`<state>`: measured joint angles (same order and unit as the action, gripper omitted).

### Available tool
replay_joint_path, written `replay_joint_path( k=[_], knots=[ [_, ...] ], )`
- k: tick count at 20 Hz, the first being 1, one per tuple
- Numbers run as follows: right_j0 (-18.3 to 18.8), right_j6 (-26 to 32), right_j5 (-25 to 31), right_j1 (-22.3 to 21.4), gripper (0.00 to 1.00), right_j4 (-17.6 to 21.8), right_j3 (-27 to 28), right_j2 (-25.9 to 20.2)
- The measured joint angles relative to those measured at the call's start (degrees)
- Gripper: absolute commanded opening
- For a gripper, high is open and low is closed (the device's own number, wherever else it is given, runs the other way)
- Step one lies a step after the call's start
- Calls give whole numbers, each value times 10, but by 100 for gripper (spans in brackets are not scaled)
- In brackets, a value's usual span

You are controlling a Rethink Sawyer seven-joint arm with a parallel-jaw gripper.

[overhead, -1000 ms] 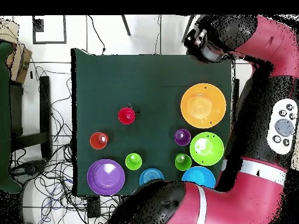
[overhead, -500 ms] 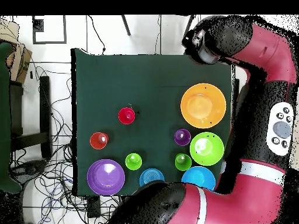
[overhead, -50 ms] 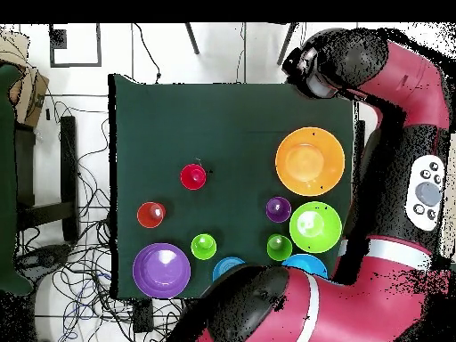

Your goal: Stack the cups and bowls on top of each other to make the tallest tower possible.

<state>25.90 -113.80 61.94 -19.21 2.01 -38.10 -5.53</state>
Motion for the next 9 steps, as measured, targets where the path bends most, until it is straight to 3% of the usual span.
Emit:
replay_joint_path(
  k=[9],
  knots=[
    [15,0,28,65,100,0,79,0]
  ],
)
